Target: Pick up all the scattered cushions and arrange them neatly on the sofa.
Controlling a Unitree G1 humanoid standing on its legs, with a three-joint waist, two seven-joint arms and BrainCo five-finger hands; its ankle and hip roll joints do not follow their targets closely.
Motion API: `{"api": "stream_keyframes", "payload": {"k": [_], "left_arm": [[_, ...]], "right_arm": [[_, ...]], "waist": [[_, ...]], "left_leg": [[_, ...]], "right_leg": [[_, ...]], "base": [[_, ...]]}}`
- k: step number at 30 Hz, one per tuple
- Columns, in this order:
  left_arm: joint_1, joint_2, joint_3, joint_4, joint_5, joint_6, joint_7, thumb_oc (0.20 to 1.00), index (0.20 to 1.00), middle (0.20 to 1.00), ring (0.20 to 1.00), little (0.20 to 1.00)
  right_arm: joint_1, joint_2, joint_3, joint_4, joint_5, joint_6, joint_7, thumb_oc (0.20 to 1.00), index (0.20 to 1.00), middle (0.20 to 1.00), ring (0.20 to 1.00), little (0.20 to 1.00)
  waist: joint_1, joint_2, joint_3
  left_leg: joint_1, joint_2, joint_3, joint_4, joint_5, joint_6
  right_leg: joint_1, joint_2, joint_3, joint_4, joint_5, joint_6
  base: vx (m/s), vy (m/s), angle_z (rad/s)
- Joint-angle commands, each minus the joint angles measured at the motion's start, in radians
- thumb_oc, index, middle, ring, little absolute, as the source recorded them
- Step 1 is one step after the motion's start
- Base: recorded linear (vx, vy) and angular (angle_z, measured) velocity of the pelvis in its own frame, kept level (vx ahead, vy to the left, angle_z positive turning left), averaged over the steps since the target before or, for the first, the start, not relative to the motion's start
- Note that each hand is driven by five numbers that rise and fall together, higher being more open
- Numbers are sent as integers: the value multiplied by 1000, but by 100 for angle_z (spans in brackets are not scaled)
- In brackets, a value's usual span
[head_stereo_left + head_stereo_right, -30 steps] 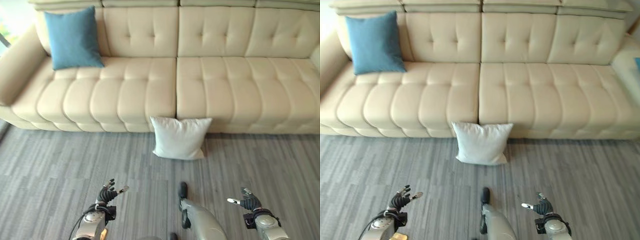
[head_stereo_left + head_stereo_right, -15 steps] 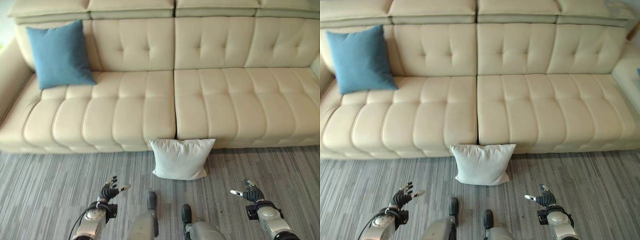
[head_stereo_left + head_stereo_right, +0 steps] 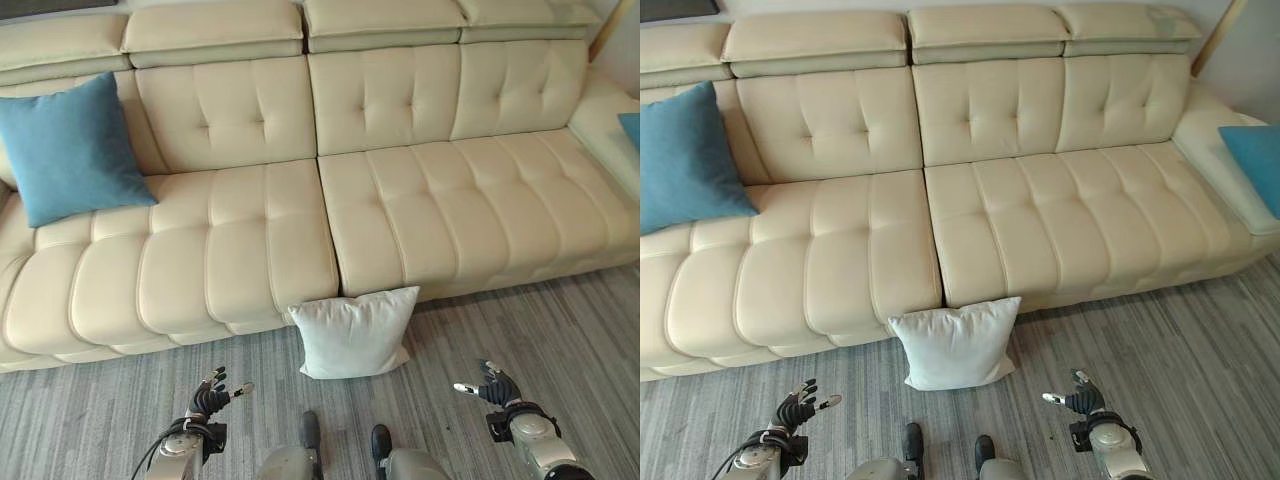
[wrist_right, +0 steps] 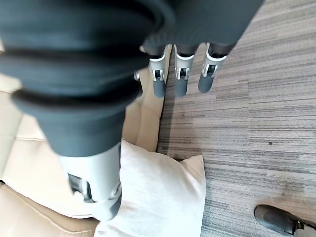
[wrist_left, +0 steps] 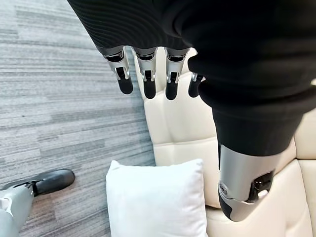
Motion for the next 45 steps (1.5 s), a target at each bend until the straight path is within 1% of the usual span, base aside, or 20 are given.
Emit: {"api": "stream_keyframes", "payload": {"k": [1,3,5,7,9,12,15,16,17,18,19,20,22,23,26,30,32,37,44,45], "left_arm": [[1,18,28,-54,4,-26,4,1000,1000,1000,1000,1000],[-5,18,26,-56,1,-29,7,1000,1000,1000,1000,1000],[-14,15,25,-47,-6,-31,17,1000,1000,1000,1000,1000],[-22,19,27,-33,-11,-34,22,1000,1000,1000,1000,1000],[-19,12,30,-32,-12,-36,22,1000,1000,1000,1000,1000],[-22,7,23,-28,-16,-37,24,1000,1000,1000,1000,1000],[-30,0,19,-24,-23,-35,22,1000,1000,1000,1000,1000],[-38,-5,18,-13,-28,-33,20,1000,1000,1000,1000,1000],[-38,-5,18,-13,-28,-33,20,1000,1000,1000,1000,1000],[-47,-9,16,3,-30,-30,23,1000,1000,1000,1000,1000],[-47,-9,16,3,-30,-31,23,1000,1000,1000,1000,1000],[-60,-9,9,23,-27,-30,30,1000,1000,1000,1000,1000],[-67,-8,8,29,-30,-30,32,1000,1000,1000,1000,1000],[-76,2,7,39,-25,-29,37,1000,1000,1000,1000,1000],[-69,14,18,69,-4,-26,44,1000,1000,1000,1000,1000],[-93,36,26,129,12,-27,60,1000,1000,1000,1000,1000],[-108,47,27,143,16,-30,67,1000,1000,1000,1000,1000],[-213,116,22,198,-9,-51,93,1000,1000,1000,1000,1000],[-273,138,2,219,-21,-63,105,1000,1000,1000,1000,1000],[-322,156,-23,228,-20,-66,108,1000,1000,1000,1000,1000]], "right_arm": [[8,-35,17,-51,-8,-18,0,1000,1000,1000,1000,1000],[0,-41,19,-54,-10,-18,-2,1000,1000,1000,1000,1000],[-4,-46,22,-61,-11,-15,-5,1000,1000,1000,1000,1000],[7,-46,17,-58,-10,-14,-7,1000,1000,1000,1000,1000],[12,-44,17,-51,-11,-13,-5,1000,1000,1000,1000,1000],[22,-48,9,-48,5,-20,-9,1000,1000,1000,1000,1000],[21,-56,7,-41,24,-26,-13,1000,1000,1000,1000,1000],[20,-57,7,-32,29,-23,-15,1000,1000,1000,1000,1000],[19,-57,7,-32,29,-24,-15,1000,1000,1000,1000,1000],[20,-61,7,-24,25,-19,-21,1000,1000,1000,1000,1000],[20,-61,7,-24,25,-19,-21,1000,1000,1000,1000,1000],[13,-69,9,-23,17,-21,-33,1000,1000,1000,1000,1000],[8,-71,12,-22,10,-19,-39,1000,1000,1000,1000,1000],[-2,-78,18,-23,-5,-19,-55,1000,1000,1000,1000,1000],[-6,-86,29,-26,-49,-17,-66,1000,1000,1000,1000,1000],[-40,-93,39,11,-78,-14,-85,1000,1000,1000,1000,1000],[-56,-95,41,24,-79,-14,-91,1000,1000,1000,1000,1000],[-178,-112,62,111,-48,-19,-116,1000,1000,1000,1000,1000],[-246,-114,82,130,-27,-20,-128,1000,1000,1000,1000,1000],[-303,-105,110,149,-16,-21,-132,1000,1000,1000,1000,1000]], "waist": [[5,7,-7],[2,11,-6],[-12,10,-1],[-20,1,-2],[-19,-8,-11],[-24,-7,-13],[-23,-12,2],[-24,-20,8],[-26,-20,8],[-25,-22,10],[-25,-22,10],[-22,-29,9],[-21,-30,11],[-13,-27,14],[-9,-20,7],[-6,-17,9],[-6,-17,16],[-5,-12,70],[-6,-14,108],[-6,-14,133]], "left_leg": [[1,-45,-67,160,-181,-15],[16,-46,-79,152,-191,-15],[46,-49,-105,143,-208,-24],[72,-48,-128,142,-225,-38],[90,-30,-130,141,-230,-59],[54,2,-147,212,-176,-98],[-31,37,-148,357,-84,-129],[-74,56,-129,426,-62,-127],[-76,56,-130,429,-63,-127],[-100,63,-106,417,-80,-114],[-99,63,-106,417,-80,-114],[-141,32,-105,356,-117,-106],[-158,29,-93,323,-113,-109],[-180,37,-70,283,-92,-117],[-145,43,-71,238,-88,-121],[-112,40,-60,200,-93,-113],[-116,39,-58,204,-94,-110],[-200,30,-50,237,-103,-97],[-282,13,-35,274,-112,-83],[-334,-1,-27,292,-108,-78]], "right_leg": [[-53,-1,-67,15,41,3],[-80,-21,-86,-38,46,-17],[-101,-29,-75,-124,71,-20],[-98,-44,-65,-187,81,-14],[-78,-45,-74,-193,86,-25],[-51,-32,-95,-194,72,-50],[-13,-25,-129,-196,46,-86],[8,-24,-146,-198,27,-103],[8,-24,-147,-197,27,-104],[32,-16,-153,-196,1,-117],[32,-16,-154,-196,1,-117],[46,-18,-160,-209,-2,-112],[52,-19,-166,-214,-6,-110],[65,-14,-172,-217,-14,-109],[79,1,-169,-213,-23,-108],[78,-1,-168,-205,-22,-102],[68,-4,-168,-197,-21,-100],[-54,-24,-152,-148,14,-87],[-154,-52,-125,-122,56,-63],[-210,-70,-114,-107,68,-54]], "base": [[119,-14,-28],[141,-76,-2],[219,-137,12],[259,-198,26],[227,-223,40],[173,-268,63],[123,-265,55],[93,-210,50],[191,-270,44],[128,-135,34],[239,-195,25],[111,-58,6],[106,-27,6],[111,25,12],[105,49,-3],[31,76,-21],[-91,70,-19],[-184,103,20],[-152,124,2],[-152,110,-7]]}}
